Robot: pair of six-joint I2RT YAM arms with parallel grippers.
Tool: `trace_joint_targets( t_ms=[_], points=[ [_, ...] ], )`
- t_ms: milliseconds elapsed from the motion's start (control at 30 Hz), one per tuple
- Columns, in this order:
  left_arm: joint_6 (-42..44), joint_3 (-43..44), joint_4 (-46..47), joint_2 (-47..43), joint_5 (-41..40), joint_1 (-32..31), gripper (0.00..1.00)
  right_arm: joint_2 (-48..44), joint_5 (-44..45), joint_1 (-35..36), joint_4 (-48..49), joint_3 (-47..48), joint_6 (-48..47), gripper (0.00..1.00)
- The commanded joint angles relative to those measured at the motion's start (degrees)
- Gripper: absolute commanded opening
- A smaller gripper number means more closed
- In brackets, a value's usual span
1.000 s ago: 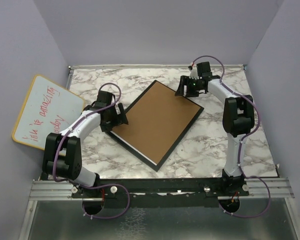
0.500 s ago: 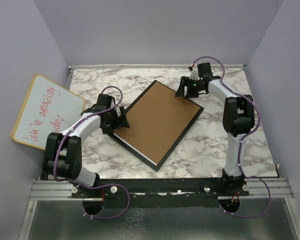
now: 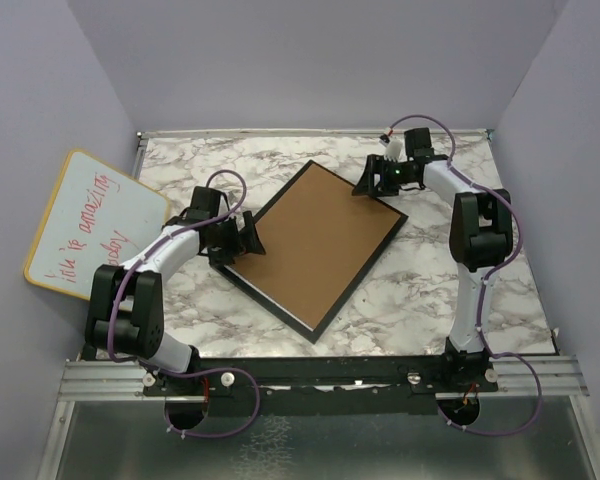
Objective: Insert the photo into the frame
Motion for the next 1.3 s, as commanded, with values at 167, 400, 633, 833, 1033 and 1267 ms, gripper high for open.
trace_joint_targets(
  t_ms=[167,400,633,833,1033,1267],
  points=[
    [3.3,-2.3,15.9,-0.8,14.9,-1.3,0.99,2.4,-15.2,2.6,-9.8,-3.3,-0.6,0.72],
    [4.0,-1.4,13.1,-2.6,10.0,-1.3,0.99,1.0,-8.8,2.6,-7.6,-3.9,1.4,0.71],
    [2.3,0.6,-1.1,-7.4,-13.7,-1.2,0.99,1.6,-8.3,2.6,-7.2,-2.6,2.1,0.71],
    [-3.3,-6.4,-4.2,-12.6,-17.2,0.6,0.99,2.2,-6.6,2.7,-8.6,-2.4,0.9,0.71],
    [-5.9,-7.0,-5.6,-13.5,-19.6,3.2,0.99,3.0,-6.3,2.6,-8.6,-2.4,1.2,0.71],
    [-11.2,-8.8,-7.9,-13.4,-22.4,5.2,0.99,3.2,-5.8,2.7,-8.4,-2.6,1.3,0.71]
  ],
)
